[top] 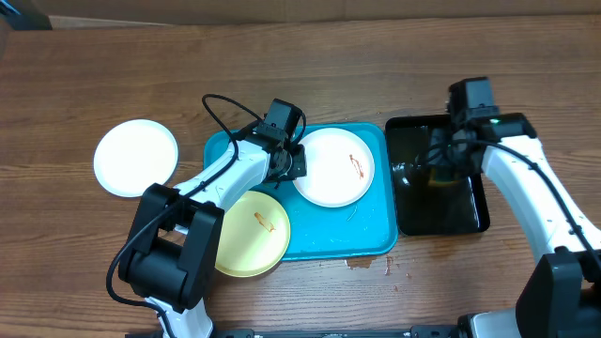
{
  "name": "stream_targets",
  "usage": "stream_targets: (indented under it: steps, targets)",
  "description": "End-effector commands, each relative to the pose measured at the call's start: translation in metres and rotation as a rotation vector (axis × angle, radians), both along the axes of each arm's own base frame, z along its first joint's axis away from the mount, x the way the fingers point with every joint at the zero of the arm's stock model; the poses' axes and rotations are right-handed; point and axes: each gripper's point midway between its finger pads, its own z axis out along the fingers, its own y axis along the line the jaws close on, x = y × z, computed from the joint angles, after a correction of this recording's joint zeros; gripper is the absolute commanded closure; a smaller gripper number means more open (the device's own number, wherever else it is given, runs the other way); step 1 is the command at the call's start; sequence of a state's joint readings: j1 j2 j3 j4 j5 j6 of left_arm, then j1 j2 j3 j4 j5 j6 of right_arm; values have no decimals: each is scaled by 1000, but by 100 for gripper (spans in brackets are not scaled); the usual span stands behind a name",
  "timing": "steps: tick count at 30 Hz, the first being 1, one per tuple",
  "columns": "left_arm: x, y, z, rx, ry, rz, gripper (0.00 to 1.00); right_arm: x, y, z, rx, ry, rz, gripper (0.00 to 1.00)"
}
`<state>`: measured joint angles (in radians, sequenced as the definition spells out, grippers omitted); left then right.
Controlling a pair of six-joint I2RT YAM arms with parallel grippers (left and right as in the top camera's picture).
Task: Clean dirty plates on tray and stack at the side
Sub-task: 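Lift the sponge from the water and carry it toward the white plate, then scrub the white plate held by the left gripper with the sponge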
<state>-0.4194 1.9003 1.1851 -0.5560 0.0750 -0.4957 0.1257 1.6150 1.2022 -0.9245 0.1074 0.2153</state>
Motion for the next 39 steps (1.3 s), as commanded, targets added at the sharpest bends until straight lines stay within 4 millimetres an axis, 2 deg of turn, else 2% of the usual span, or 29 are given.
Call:
stream_targets:
  steps: [1,2,3,4,5,7,8,10,11,15,16,18,20,22,32,35,39]
  targets:
    - [-14,-3,-7,-11,60,-18,92,7,0,12,-113,-50,21,96]
    - [-15,-3,-7,-10,66,-18,79,6,0,13,-138,-50,27,96]
    - [-16,-3,-7,-8,69,-18,62,5,1,13,-153,-49,35,96]
    - [-16,-3,-7,-8,67,-18,53,4,5,13,-154,-47,45,96]
    - [-13,-3,-6,-10,54,-17,50,3,8,13,-151,-47,52,96]
    - [-4,-5,-4,-18,19,-15,51,3,11,13,-149,-47,63,96]
    - [-1,-7,-3,-24,4,-15,60,3,12,13,-149,-48,64,96]
    - [2,-8,-2,-31,-9,-15,91,2,12,12,-149,-43,64,96]
    - [1,-8,-2,-30,-6,-15,96,1,12,12,-150,-39,65,96]
    - [-10,-4,-6,-12,40,-13,96,2,10,12,-157,-47,62,96]
    - [-13,-3,-6,-6,53,-13,93,6,11,14,-158,-61,61,96]
    - [-14,-2,-7,-4,58,-13,80,11,12,17,-154,-84,63,96]
    - [-13,-2,-7,-3,57,-13,75,16,15,22,-149,-104,64,96]
    - [-13,-3,-7,-5,54,-13,74,19,20,27,-144,-121,74,96]
    - [-10,-4,-6,-10,41,-13,71,25,92,33,-78,-199,295,96]
    - [-10,-4,-6,-10,41,-13,71,26,109,25,-75,-200,334,96]
    - [-10,-4,-6,-10,42,-13,70,28,125,5,-80,-175,369,96]
